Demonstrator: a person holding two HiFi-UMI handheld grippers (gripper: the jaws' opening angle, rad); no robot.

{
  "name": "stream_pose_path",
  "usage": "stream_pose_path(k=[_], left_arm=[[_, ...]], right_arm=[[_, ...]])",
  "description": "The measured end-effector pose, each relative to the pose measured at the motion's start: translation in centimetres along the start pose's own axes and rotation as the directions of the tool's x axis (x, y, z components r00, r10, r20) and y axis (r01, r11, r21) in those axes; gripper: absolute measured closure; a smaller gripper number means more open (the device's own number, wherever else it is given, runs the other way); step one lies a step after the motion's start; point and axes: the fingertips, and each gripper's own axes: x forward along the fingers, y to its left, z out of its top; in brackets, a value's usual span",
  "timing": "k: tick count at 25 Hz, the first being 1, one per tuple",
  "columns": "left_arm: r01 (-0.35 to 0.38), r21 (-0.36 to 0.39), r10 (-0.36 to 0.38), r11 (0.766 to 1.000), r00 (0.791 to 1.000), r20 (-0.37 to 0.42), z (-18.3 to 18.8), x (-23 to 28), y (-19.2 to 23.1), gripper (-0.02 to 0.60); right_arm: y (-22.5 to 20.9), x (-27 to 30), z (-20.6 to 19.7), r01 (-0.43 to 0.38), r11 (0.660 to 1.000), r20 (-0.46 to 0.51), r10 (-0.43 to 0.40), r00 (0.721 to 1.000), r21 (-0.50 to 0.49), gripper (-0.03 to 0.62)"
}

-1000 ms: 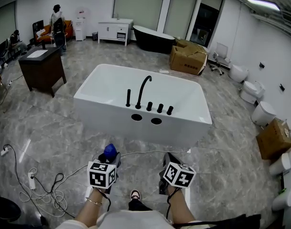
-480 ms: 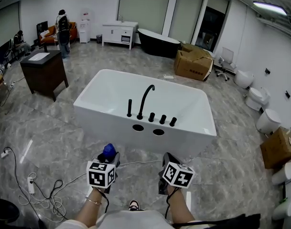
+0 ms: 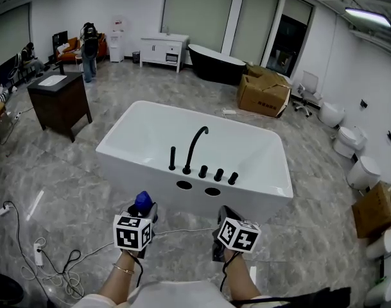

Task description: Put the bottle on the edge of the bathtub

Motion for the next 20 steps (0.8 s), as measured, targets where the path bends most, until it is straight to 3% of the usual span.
stream_pose_path(k=[10,20], left_arm=[[-0.034,-0.014,0.034,0.999,0.999,-0.001,1.8,3.8,1.2,0.413],[-0.070,-0.027,0.069,0.997,0.997,-0.026,1.3,5.3,2.2,0.413]], right_arm=[[-2.1,3.8,2.0,-0.007,1.000,-0.014,0.007,1.000,0.000,0.568],[-3.8,4.8,0.5,-0.002,1.000,-0.077,0.001,0.997,-0.015,0.568]])
